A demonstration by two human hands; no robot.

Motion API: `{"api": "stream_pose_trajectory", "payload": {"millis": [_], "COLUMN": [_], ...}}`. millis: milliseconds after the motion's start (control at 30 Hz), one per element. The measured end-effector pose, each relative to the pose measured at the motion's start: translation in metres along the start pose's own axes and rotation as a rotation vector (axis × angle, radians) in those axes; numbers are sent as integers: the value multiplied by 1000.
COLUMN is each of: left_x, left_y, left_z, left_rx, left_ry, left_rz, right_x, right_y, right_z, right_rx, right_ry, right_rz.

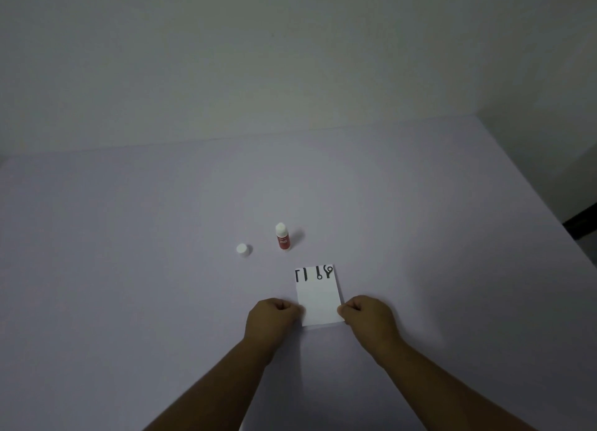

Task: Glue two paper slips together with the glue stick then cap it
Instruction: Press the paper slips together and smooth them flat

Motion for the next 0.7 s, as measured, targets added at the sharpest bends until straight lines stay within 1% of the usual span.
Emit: {"api": "stream_pose_trajectory", "payload": {"millis": [333,700], "left_x": [-1,-2], "left_y": [-6,-9], "left_z": [-2,-2], "left_rx": [26,58], "left_ry": [-129,-147], "left_rz": [39,21], "right_x": [-1,-3], "right_y": [-3,-6], "right_z": [-2,-3], "right_rx": [15,4], "right_ry": [78,125], "right_rz": [-14,13]}}
Point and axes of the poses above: each hand's wrist, its own y-axis away from the middle knuckle, its own x-axis out of the back of the hand, z = x × y, the point moved 3 cm from there along -y, towards the middle knuckle, and after that the axes turned 12 degrees about -z, right-handed, at the moved point
